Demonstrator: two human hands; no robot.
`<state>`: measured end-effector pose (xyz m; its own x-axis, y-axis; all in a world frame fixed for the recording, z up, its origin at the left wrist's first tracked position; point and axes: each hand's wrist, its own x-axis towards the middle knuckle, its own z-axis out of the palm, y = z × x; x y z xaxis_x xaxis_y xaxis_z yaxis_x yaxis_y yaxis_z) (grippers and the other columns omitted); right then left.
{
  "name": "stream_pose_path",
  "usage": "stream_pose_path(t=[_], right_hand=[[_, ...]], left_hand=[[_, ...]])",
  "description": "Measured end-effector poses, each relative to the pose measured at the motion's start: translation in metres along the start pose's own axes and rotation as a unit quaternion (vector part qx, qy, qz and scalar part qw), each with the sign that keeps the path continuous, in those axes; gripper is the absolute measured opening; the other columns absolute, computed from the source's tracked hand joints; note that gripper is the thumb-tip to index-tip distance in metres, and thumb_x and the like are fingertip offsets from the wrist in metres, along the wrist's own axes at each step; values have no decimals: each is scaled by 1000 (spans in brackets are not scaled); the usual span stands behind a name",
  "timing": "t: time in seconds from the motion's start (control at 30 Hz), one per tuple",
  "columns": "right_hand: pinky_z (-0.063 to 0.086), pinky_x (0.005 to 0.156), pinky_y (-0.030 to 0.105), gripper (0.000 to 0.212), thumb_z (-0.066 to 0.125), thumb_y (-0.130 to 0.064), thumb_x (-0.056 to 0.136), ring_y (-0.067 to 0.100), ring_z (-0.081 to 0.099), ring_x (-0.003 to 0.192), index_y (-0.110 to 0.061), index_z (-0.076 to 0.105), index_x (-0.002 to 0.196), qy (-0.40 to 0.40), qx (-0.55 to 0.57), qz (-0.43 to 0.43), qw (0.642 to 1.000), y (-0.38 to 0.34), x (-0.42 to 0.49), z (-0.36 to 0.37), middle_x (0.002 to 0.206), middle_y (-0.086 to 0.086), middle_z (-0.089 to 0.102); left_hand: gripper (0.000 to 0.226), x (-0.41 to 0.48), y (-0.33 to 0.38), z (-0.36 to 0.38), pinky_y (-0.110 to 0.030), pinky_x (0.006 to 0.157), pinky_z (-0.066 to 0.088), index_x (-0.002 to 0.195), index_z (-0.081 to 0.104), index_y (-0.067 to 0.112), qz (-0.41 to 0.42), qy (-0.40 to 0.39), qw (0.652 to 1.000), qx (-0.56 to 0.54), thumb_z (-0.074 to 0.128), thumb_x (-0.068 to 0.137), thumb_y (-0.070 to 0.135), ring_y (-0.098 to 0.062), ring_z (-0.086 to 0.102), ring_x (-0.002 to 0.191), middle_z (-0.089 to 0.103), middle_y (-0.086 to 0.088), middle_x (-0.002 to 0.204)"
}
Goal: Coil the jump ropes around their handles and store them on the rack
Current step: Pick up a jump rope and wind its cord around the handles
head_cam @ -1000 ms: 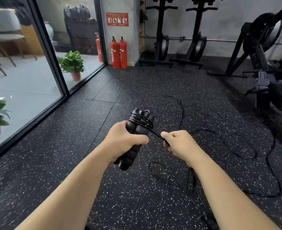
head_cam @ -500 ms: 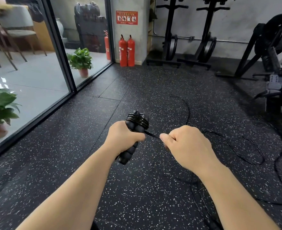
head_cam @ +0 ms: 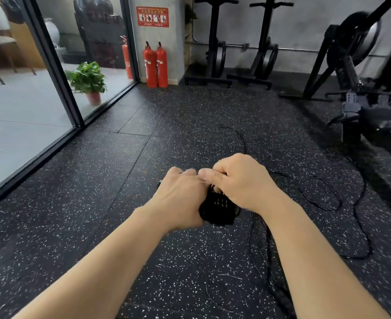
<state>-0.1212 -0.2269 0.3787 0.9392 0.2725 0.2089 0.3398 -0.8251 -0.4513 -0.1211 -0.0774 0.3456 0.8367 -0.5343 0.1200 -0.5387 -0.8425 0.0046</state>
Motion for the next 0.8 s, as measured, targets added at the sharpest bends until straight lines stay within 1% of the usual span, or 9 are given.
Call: stream_pose_path(t=[0.1, 0.23, 0.33, 0.4, 0.47, 0.53, 0.6, 0.67, 0.8], right_hand=[[36, 53, 33, 56, 59, -57, 86, 14, 41, 47, -14, 47, 51, -24, 119, 15, 993, 15, 0, 1, 46, -9, 45], [26, 48, 28, 71, 64, -61, 71, 18, 32, 49, 9, 50, 67, -62, 288, 45, 955, 23, -2, -2, 56, 6, 39], [29, 49, 29, 60, 66, -55, 75, 20, 35, 53, 4, 55, 71, -93, 373, 72, 921, 27, -2, 0, 62, 10, 43], [35, 52, 26, 51, 64, -50, 82, 17, 38, 52, 0, 56, 72, -112, 408, 82, 902, 31, -1, 3, 60, 8, 45], [40, 57, 23, 50, 62, -42, 90, 14, 41, 50, -3, 48, 61, -115, 433, 100, 888, 36, 1, 6, 61, 9, 51], [45, 65, 24, 40, 61, -24, 93, 11, 53, 60, 4, 56, 65, -87, 464, 122, 873, 40, 2, 11, 87, 13, 67], [41, 62, 27, 35, 60, -19, 86, 19, 53, 70, 16, 59, 84, -62, 469, 128, 872, 40, 1, 16, 84, 15, 66], [28, 46, 20, 33, 63, -27, 86, 16, 37, 53, 3, 57, 72, -44, 454, 140, 879, 38, 1, 22, 58, 9, 50], [22, 39, 19, 33, 55, -25, 97, 7, 30, 42, -3, 64, 74, -11, 368, 149, 918, 29, 6, 36, 52, -1, 45]], left_hand=[[23, -4, -3, 0, -48, 113, 22, 101, 54, 36, 28, -32, 998, -49, 60, 82, 47, -13, 36, 101, 38, 21, 91], [28, -10, 0, 1, -49, 112, 23, 91, 42, 44, 43, -7, 987, -155, 66, 78, 43, -9, 27, 95, 33, 30, 88], [40, -8, 4, -2, -43, 102, 36, 104, 49, 33, 14, -32, 981, -191, 72, 73, 40, -13, 39, 101, 47, 20, 101], [35, -8, 9, -7, -43, 83, 49, 94, 52, 22, 12, -17, 969, -248, 72, 67, 32, -19, 52, 89, 58, 7, 94], [27, -10, 15, -15, -44, 63, 49, 87, 56, 7, -6, -6, 951, -310, 73, 67, 16, -26, 58, 71, 63, -10, 81], [28, -12, 16, -18, -39, 57, 49, 92, 58, 3, -43, 1, 930, -366, 75, 69, 7, -19, 56, 60, 66, -16, 80], [37, -12, 12, -16, -30, 56, 49, 97, 56, 17, -95, 30, 904, -415, 79, 69, 12, -5, 54, 59, 65, -3, 80], [39, -9, 5, -10, -28, 65, 52, 98, 56, 18, -149, 58, 880, -448, 83, 69, 18, -7, 59, 69, 66, 0, 85], [37, -4, -4, -2, -33, 71, 54, 86, 64, 15, -241, 92, 822, -508, 80, 58, 33, -12, 64, 69, 70, 3, 76]])
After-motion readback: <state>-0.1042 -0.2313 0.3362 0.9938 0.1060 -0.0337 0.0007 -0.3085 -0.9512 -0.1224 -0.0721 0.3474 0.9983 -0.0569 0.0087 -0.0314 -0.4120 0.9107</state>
